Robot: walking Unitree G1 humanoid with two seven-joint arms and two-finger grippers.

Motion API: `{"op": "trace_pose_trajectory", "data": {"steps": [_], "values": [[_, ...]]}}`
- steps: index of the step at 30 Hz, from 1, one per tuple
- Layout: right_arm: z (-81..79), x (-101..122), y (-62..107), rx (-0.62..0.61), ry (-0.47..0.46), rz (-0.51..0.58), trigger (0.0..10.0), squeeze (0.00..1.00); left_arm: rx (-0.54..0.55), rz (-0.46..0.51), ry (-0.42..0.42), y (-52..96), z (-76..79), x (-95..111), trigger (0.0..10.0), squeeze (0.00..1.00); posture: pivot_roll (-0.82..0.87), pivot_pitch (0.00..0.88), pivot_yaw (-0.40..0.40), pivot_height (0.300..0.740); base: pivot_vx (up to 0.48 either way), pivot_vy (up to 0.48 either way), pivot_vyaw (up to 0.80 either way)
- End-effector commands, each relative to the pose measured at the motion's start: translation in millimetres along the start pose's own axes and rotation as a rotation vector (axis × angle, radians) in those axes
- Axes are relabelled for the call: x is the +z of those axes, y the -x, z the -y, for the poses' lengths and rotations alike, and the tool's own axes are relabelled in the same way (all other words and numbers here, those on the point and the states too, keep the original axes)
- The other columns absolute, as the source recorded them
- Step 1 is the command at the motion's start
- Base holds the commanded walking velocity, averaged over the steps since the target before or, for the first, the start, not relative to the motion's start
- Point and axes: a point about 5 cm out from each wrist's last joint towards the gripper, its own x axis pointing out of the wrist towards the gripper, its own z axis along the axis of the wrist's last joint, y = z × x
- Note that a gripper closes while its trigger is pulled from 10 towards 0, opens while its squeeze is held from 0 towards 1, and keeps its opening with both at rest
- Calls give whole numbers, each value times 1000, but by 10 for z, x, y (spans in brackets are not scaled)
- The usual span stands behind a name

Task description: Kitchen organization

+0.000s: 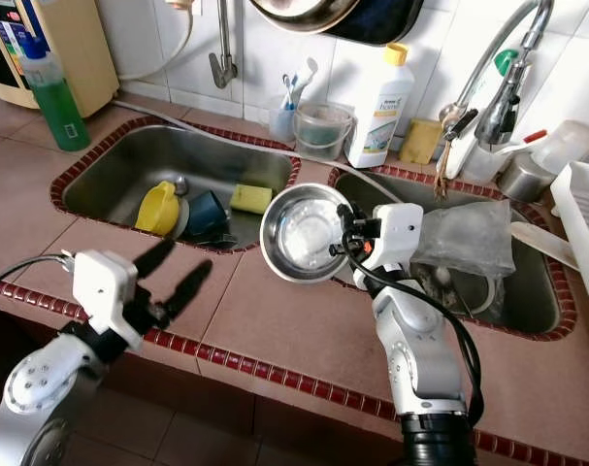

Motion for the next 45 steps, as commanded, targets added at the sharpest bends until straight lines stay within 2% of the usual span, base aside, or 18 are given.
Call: {"op": "trace_pose_trajectory", "data": {"steps": [1, 8, 11, 15, 17, 21, 31, 45], "values": [[-45, 69, -50, -1, 30, 64, 10000, 0, 80, -15, -6, -66, -54, -68, 10000, 0, 21, 15, -49, 740, 0, 0, 0], [-193, 119, -52, 42, 77, 159, 10000, 0, 238, -44, 0, -194, -180, -170, 10000, 0, 11, 0, -40, 740, 0, 0, 0], [-213, 109, -50, 50, 99, 170, 10000, 0, 280, -49, -22, -231, -230, -190, 10000, 0, 4, 0, -37, 740, 0, 0, 0], [-205, 99, -56, 38, 108, 177, 10000, 0, 289, -33, -28, -261, -256, -180, 10000, 0, 2, 0, -36, 740, 0, 0, 0], [-197, 112, -84, 18, 115, 196, 10000, 0, 301, -23, -40, -315, -337, -161, 10000, 0, -6, 0, -33, 740, 0, 0, 0], [-207, 126, -123, 6, 113, 212, 10000, 0, 308, -19, -37, -398, -397, -130, 10000, 0, -10, 0, -23, 740, 0, 0, 0], [-214, 133, -143, -7, 130, 232, 10000, 0, 284, -11, -22, -483, -402, -119, 10000, 0, -31, 0, -7, 740, 0, 0, 0], [-234, 133, -184, -11, 140, 249, 10000, 0, 276, 11, -9, -590, -417, -104, 10000, 0, -47, 0, -5, 740, 335, 0, 0]]}}
